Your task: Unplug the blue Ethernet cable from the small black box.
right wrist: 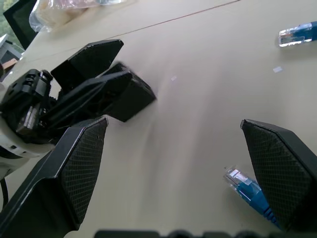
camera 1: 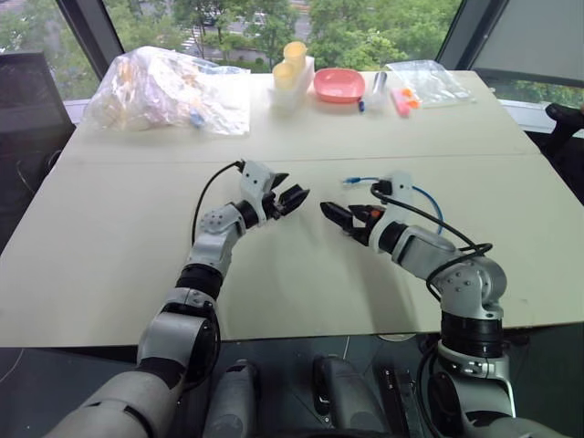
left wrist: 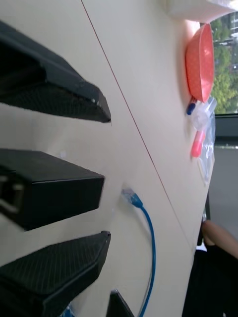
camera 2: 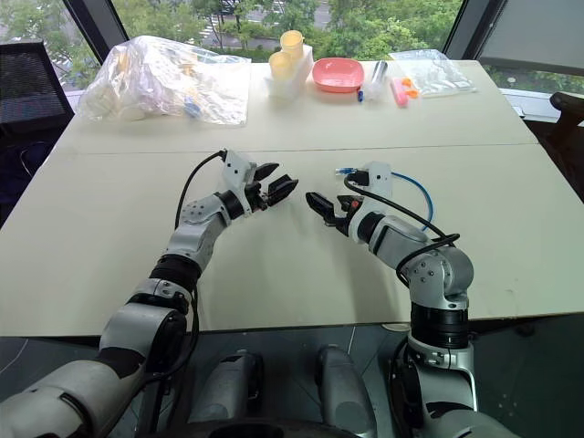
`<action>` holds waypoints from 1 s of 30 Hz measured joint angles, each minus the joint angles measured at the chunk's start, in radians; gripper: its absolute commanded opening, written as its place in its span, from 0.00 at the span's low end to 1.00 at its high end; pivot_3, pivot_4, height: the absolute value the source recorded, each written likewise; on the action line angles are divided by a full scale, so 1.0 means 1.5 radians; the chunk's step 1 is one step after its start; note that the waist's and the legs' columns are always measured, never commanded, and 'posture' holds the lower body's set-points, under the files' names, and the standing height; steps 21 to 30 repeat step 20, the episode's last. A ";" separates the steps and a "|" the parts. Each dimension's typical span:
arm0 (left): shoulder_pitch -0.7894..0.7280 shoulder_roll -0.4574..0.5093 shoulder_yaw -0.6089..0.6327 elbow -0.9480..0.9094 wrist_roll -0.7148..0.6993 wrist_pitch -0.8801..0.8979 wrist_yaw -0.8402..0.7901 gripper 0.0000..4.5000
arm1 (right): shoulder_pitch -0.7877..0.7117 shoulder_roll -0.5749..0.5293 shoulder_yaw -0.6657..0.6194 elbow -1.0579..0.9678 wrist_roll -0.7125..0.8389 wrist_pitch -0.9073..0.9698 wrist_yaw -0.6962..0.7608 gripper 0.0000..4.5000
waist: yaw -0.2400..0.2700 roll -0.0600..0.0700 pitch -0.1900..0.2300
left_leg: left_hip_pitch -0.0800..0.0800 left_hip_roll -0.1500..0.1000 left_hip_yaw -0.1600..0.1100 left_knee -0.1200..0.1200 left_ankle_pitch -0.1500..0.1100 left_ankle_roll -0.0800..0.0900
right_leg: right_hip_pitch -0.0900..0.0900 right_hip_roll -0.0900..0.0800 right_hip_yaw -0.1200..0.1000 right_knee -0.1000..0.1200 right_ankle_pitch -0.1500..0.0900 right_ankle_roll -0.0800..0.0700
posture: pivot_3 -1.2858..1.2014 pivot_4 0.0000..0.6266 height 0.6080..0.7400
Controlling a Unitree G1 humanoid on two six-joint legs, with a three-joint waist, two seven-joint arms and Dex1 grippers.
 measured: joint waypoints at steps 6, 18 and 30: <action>0.046 0.079 0.012 -0.236 -0.045 0.171 -0.015 0.95 | 0.022 -0.028 0.006 -0.041 0.005 -0.019 0.063 1.00 | -0.002 0.000 0.000 | 0.000 0.000 0.000 -0.001 0.000 0.000 | 0.000 0.000 0.000 0.000 0.000 0.000 | 0.52 0.24 1.00; 0.328 0.267 0.138 -0.720 -0.228 0.624 0.049 0.95 | 0.168 -0.197 0.046 -0.121 -0.068 -0.152 0.251 1.00 | -0.003 0.000 0.000 | 0.001 0.000 0.000 -0.001 0.000 0.000 | 0.000 0.000 0.000 0.000 -0.004 0.000 | 0.52 0.24 1.00; 0.367 0.283 0.147 -0.747 -0.234 0.638 0.052 0.95 | 0.180 -0.194 0.044 -0.125 -0.063 -0.160 0.260 1.00 | -0.001 0.000 0.000 | 0.001 0.000 0.000 0.000 0.000 0.000 | 0.000 0.000 0.000 0.000 -0.003 -0.001 | 0.52 0.24 1.00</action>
